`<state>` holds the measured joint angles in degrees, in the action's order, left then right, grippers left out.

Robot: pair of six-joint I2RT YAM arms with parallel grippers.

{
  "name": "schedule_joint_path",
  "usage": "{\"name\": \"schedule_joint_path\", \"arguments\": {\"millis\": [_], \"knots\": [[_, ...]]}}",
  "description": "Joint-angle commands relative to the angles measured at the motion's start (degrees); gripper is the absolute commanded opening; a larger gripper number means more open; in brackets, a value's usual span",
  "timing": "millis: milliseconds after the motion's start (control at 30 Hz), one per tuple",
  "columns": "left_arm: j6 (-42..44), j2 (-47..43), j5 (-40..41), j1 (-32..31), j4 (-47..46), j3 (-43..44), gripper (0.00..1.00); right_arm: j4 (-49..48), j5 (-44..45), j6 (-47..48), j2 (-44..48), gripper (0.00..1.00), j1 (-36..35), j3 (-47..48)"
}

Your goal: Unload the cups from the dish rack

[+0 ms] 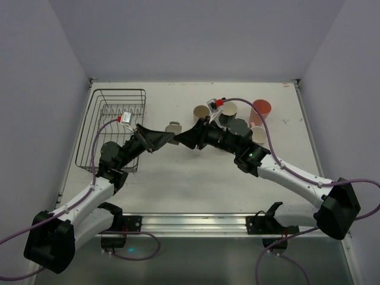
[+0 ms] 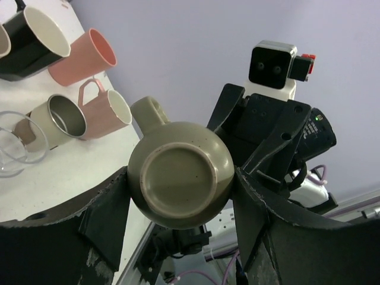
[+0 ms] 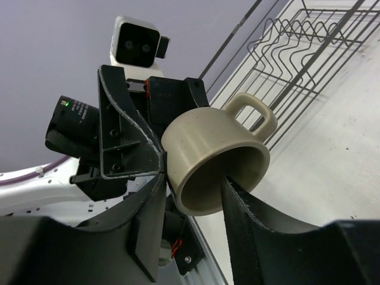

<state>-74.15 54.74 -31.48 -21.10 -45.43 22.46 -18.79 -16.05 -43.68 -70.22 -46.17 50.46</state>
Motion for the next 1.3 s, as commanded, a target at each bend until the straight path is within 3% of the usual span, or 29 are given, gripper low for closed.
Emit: {"name": "schedule_joint_path", "arguments": {"millis": [0, 100, 400, 500, 533, 567, 600, 667, 700, 767, 800, 833, 967, 1133, 1267], "knots": [[-4.0, -2.6, 3.0, -1.0, -7.0, -0.2, 0.02, -2.4, -2.7, 0.8, -1.9, 0.43, 0.0, 4.1], [-5.1, -3.3, 4.8, -1.9, -7.0, -0.5, 0.02, -4.4, -4.8, -0.3, -3.9, 0.38, 0.0, 4.6], [-7.1, -2.4, 8.6, -4.5, -7.3, -0.7, 0.02, -8.3, -10.0, -1.8, -6.7, 0.38, -0.5, 5.8], [-7.4, -1.9, 8.7, -5.1, -8.3, -0.7, 0.07, -8.9, -9.0, -1.9, -6.8, 0.36, -0.6, 5.0], [-7.4, -1.9, 8.6, -5.3, -8.3, -0.7, 0.11, -8.8, -8.8, -1.6, -6.4, 0.35, -0.6, 5.0], [-7.4, -1.9, 8.5, -5.4, -8.3, -0.7, 0.16, -8.6, -8.6, -1.2, -6.3, 0.13, -0.6, 5.0], [-7.2, -2.1, 8.2, -5.4, -8.1, -0.7, 0.31, -8.0, -8.1, -1.1, -6.0, 0.03, -0.6, 5.0], [-4.0, -3.1, 7.8, -5.4, -5.7, 0.2, 0.51, -5.0, -6.1, 0.3, -4.0, 0.00, -0.6, 4.7], [-1.8, -4.7, 8.2, -5.4, 0.6, 1.1, 0.70, -3.5, -4.2, 1.1, -3.1, 0.00, -0.6, 4.6], [7.3, -6.5, 9.2, -5.4, 9.3, 5.2, 0.87, 4.1, -1.9, 5.3, -0.6, 0.00, -0.5, 5.0], [11.3, -8.1, 11.3, -5.3, 19.8, 9.1, 0.99, 7.0, 0.6, 7.8, 0.3, 0.00, -0.6, 5.0], [18.4, -8.8, 13.2, -5.3, 25.0, 10.9, 1.00, 12.9, 1.6, 9.1, 1.1, 0.00, -0.5, 5.0], [32.6, -11.6, 22.2, -5.3, 45.0, 19.4, 1.00, 31.6, 5.6, 14.4, 2.9, 0.00, -0.5, 4.8], [49.3, -11.9, 27.2, -5.3, 60.3, 25.3, 1.00, 46.1, 11.0, 15.8, 1.8, 0.00, -0.6, 1.6], [56.0, -13.0, 31.7, -5.3, 67.1, 25.1, 1.00, 49.6, 16.0, 15.4, -1.8, 0.00, -0.8, 0.1]]}}
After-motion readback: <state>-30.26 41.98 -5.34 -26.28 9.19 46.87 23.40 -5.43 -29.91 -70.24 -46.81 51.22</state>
